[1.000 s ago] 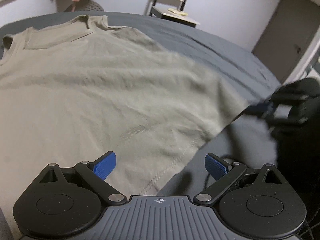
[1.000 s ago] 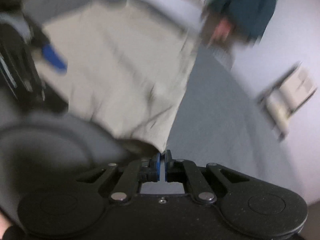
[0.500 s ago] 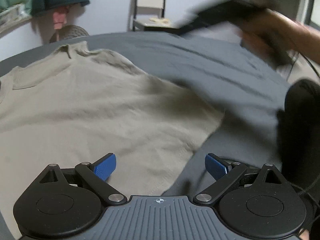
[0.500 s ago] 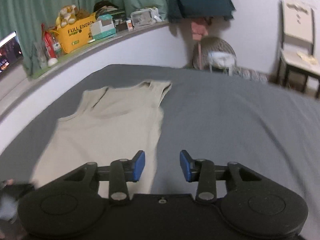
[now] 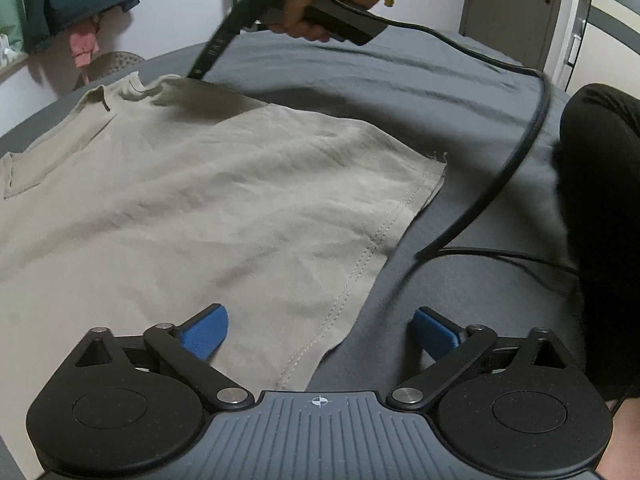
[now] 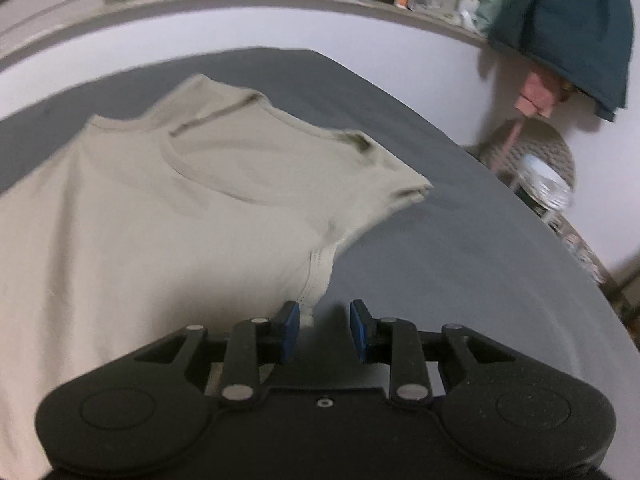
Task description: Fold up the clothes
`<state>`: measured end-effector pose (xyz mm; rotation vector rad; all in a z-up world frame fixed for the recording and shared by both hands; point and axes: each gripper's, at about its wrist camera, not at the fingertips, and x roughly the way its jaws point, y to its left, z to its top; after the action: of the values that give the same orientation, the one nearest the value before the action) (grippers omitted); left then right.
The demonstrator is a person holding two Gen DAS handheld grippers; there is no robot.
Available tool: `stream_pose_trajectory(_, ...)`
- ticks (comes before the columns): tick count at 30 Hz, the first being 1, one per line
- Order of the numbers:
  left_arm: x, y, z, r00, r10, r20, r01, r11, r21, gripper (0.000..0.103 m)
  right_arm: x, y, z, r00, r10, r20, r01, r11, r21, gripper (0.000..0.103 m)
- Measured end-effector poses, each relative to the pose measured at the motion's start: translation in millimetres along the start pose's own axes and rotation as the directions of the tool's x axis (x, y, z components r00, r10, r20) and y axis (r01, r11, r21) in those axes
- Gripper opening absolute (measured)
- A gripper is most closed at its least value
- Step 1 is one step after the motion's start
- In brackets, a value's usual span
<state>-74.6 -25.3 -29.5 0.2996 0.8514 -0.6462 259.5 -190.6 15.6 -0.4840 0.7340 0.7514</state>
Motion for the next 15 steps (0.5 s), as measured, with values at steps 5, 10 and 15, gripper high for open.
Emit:
stream_pose_trajectory(5,1.0,-1.5,0.7,1.0,0.005,-0.002,-0.005,1.0,0.006,0.102,5.5,18.1,4.5,1.0,0.011,0.009,-0.01,0.997,-0.076,0.028)
stream_pose_trajectory(10,0.6,-0.4,0.4,1.0,0.005,-0.006,-0.005,1.0,0.008,0.102,13.2,46.6,7.7,1.0,-0.025,-0.004,0.023,0.968,-0.248,0.029)
stream_pose_trajectory(15,0.8,-1.2,-0.6,1.0,0.007,-0.003,-0.007,1.0,0.01,0.102,12.1,45.3,12.9,0.999,-0.034,-0.043,0.02,0.958,-0.286,0.014)
